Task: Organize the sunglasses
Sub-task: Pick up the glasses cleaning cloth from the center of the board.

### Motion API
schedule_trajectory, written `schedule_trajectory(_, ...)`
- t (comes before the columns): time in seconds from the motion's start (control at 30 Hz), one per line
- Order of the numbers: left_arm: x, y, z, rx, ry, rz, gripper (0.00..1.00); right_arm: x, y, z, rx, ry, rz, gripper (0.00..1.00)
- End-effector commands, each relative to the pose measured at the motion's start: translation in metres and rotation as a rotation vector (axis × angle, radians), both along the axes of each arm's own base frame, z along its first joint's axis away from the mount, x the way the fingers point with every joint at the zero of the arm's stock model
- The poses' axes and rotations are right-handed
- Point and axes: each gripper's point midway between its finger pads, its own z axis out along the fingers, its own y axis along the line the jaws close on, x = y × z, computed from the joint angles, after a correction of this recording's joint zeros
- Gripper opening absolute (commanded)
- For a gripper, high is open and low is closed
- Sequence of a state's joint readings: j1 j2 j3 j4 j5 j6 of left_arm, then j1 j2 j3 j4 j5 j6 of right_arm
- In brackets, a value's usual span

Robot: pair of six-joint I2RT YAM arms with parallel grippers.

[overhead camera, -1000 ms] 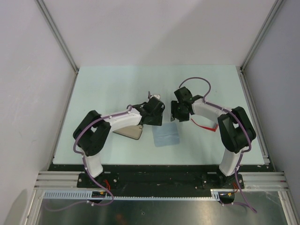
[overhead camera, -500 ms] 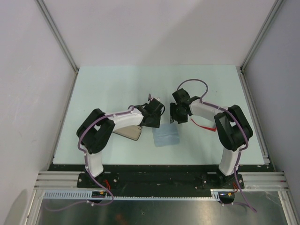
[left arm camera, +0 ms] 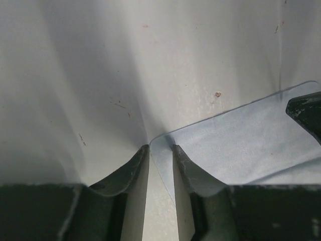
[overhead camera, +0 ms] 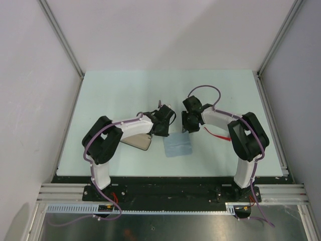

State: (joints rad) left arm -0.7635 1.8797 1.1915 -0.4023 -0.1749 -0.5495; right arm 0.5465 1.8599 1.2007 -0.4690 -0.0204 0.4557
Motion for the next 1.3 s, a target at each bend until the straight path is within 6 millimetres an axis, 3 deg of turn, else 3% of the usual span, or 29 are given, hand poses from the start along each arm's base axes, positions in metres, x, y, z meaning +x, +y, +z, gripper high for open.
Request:
schedule_trajectory(0.0,-0.007,-0.003,-0.004,-0.016,0.05,0.0,0.3,-0.002,0.001,-0.008,-0.027,0.004,0.009,0.42)
schedule_trajectory(0.27,-0.008,-0.007,-0.006,-0.024,0.062,-0.009,0.24,-0.002,0.003,-0.007,-0.024,-0.001,0.015,0.29)
schedule_trajectory(0.6,-0.009,-0.009,-0.01,-0.026,0.078,-0.017,0.2,-0.001,0.003,-0.008,-0.026,-0.002,0.019,0.26)
schedule_trajectory(0.83,-0.008,-0.006,-0.009,-0.015,0.066,-0.009,0.05,-0.001,0.004,-0.006,-0.023,-0.008,0.025,0.22)
schedule_trajectory(0.9,-0.006,-0.007,-0.007,-0.017,0.057,-0.015,0.0,-0.001,0.005,-0.003,-0.021,-0.018,0.032,0.17)
schedule_trajectory(1.07,-0.004,-0.011,0.006,-0.042,0.036,-0.039,0.01,-0.002,0.002,0.006,-0.042,-0.04,0.037,0.04)
schedule_trajectory(1.27,-0.012,-0.016,0.024,-0.071,0.013,-0.084,0.0,-0.009,0.0,0.023,-0.055,-0.063,0.056,0.03)
